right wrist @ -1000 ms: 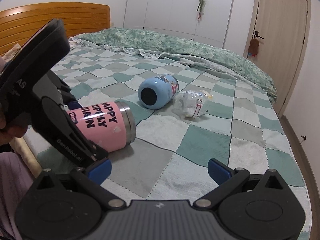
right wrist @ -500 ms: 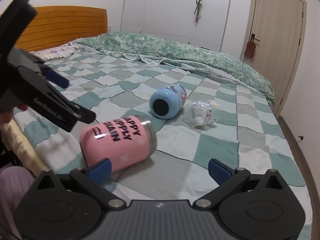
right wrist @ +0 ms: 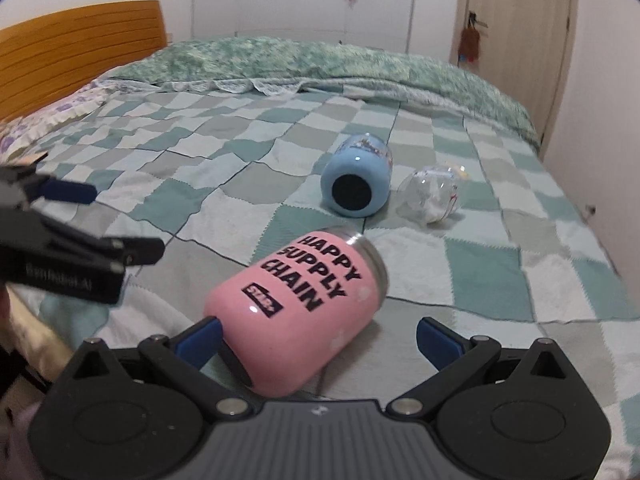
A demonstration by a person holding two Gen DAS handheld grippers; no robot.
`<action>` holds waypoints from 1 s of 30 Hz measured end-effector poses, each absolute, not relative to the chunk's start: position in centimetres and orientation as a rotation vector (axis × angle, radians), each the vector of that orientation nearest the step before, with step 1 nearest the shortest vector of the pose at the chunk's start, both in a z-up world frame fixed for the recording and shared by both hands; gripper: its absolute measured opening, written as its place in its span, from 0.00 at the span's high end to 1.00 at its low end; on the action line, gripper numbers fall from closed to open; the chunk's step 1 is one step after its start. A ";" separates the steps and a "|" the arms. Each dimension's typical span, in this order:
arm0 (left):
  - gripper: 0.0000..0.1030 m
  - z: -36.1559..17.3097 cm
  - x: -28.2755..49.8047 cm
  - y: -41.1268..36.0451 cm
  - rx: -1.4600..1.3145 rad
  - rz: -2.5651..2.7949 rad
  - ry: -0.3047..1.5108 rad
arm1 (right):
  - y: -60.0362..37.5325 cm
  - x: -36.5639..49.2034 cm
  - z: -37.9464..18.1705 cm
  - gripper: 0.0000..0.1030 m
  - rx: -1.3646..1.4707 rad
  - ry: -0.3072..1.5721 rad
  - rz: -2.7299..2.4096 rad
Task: Flip cup upright
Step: 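Grasp the pink tumbler with the right tool while the left tool opens and withdraws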
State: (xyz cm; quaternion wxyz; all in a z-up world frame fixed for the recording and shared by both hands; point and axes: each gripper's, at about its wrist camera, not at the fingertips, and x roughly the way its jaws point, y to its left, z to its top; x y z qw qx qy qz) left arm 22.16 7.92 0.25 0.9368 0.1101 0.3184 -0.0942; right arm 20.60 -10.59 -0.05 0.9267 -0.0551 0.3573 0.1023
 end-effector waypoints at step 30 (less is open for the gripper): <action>0.00 -2.6 26.2 11.5 0.169 -0.204 0.711 | -8.9 32.8 -3.7 0.08 0.195 1.122 -0.005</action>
